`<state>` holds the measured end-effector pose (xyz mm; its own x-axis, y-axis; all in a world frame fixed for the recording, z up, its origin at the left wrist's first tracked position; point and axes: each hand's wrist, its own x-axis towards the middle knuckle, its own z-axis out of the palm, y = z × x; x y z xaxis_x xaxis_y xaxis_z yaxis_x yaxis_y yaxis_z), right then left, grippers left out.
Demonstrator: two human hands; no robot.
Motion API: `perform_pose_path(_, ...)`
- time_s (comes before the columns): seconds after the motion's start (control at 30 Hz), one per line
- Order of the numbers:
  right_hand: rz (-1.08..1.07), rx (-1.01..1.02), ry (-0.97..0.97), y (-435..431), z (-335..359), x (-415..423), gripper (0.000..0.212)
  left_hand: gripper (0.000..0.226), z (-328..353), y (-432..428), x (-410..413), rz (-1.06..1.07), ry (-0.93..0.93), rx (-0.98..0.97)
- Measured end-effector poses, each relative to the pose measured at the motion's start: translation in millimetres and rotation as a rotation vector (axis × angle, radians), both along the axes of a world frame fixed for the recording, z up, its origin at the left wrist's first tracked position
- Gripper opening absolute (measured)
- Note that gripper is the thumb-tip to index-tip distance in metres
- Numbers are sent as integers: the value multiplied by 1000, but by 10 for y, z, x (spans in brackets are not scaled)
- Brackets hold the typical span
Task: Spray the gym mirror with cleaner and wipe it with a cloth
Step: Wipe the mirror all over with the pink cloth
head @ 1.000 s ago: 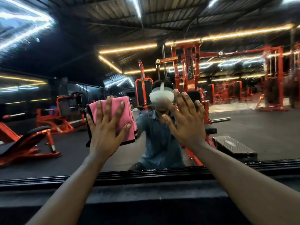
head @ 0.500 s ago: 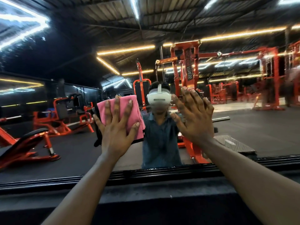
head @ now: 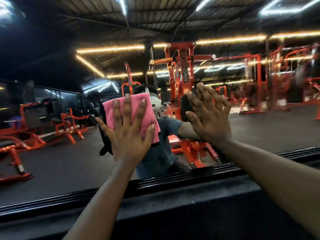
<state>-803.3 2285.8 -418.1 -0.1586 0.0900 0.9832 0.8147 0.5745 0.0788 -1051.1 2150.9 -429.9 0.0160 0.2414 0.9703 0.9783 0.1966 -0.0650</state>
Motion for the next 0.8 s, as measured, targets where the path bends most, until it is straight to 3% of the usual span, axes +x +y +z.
perform_pose_path(0.53, -1, -12, -8, 17, -34, 21, 64, 76, -70, -30, -36, 31, 28, -31)
perform_pose_path(0.8, 43, -24, -33, 5, -57, 67, 62, 85, -866, -140, 175, 40, -538, -60)
